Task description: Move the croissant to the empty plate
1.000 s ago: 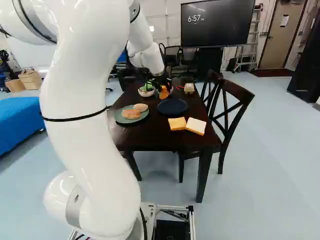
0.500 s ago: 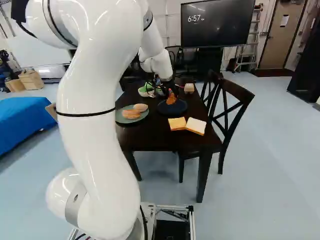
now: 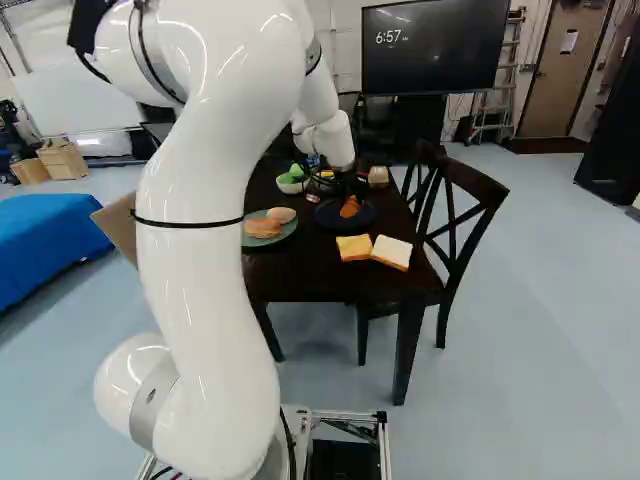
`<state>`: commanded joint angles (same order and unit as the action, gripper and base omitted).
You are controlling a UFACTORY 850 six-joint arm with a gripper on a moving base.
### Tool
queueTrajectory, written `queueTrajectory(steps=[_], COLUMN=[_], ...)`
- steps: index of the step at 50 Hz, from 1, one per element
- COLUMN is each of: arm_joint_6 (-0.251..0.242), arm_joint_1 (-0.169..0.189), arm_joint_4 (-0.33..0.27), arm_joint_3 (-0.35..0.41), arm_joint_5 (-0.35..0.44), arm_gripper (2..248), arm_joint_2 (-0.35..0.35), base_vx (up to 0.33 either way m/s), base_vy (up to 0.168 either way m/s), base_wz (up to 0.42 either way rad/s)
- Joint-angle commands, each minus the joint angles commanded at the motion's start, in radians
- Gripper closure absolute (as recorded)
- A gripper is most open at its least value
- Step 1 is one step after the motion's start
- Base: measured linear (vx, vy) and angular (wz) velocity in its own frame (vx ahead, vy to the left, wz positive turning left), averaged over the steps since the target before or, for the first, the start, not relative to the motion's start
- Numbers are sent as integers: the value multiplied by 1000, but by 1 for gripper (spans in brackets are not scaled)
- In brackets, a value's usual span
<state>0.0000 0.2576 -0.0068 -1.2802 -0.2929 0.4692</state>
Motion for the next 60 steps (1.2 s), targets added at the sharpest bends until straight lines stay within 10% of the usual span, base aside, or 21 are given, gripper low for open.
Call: queueTrajectory(steps=[10, 32, 60], arm_joint_6=[0, 0, 0], arm_joint_1=[0, -1, -69], arm_joint_4=[0, 0, 0], arm_joint_3=[0, 0, 9], arm_joint_5=[0, 0, 0], arm_gripper=[164, 3, 3], arm_joint_2=[0, 0, -58], base_vx=[0, 0, 0], base_vy=[0, 0, 0], base_wz=[0, 0, 0])
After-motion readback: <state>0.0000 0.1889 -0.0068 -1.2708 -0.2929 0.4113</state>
